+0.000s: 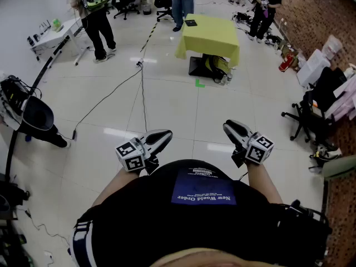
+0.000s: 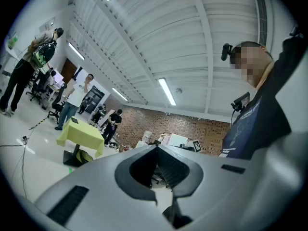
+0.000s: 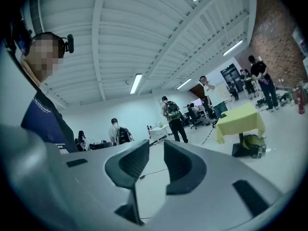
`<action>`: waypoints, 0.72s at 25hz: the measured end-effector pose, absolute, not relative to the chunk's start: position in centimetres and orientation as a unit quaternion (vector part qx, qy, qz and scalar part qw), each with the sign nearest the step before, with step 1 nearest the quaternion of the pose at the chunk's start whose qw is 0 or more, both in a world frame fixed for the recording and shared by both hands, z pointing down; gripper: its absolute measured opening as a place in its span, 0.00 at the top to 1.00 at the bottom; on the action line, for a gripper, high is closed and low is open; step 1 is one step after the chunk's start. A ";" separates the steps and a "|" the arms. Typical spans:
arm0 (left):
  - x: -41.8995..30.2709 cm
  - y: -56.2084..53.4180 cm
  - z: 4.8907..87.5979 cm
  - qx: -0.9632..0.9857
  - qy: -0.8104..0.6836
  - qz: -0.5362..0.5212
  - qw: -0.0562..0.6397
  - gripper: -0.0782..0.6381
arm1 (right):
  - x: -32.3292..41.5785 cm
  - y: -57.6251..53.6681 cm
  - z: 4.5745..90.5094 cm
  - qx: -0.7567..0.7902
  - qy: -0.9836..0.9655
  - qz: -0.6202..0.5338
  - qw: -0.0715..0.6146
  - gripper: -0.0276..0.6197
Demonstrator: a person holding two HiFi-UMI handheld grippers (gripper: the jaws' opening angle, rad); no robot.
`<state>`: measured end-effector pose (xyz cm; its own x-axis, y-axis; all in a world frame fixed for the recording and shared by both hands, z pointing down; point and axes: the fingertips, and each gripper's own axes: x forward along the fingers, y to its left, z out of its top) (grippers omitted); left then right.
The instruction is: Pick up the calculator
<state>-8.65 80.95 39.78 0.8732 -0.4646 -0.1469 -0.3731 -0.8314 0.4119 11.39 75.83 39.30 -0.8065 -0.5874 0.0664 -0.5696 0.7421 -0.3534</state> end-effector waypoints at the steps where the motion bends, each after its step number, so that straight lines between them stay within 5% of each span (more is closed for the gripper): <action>1: -9.4 80.9 40.1 0.949 -0.221 -0.121 0.190 0.88 | 10.8 75.7 39.5 -0.312 0.933 -0.181 0.024 0.85; 10: -14.7 78.0 41.8 0.944 -0.228 -0.120 0.205 0.88 | 6.1 73.2 40.9 -0.318 0.929 -0.190 0.017 0.83; 18: -12.4 72.9 42.7 0.942 -0.235 -0.112 0.213 0.88 | 8.6 67.7 42.5 -0.312 0.927 -0.206 0.022 0.80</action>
<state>-12.39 72.92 42.70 0.8648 -0.4895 -0.1114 -0.3940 -0.7993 0.4537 8.57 67.73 42.50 -0.8038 -0.5883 0.0883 -0.5703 0.7198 -0.3957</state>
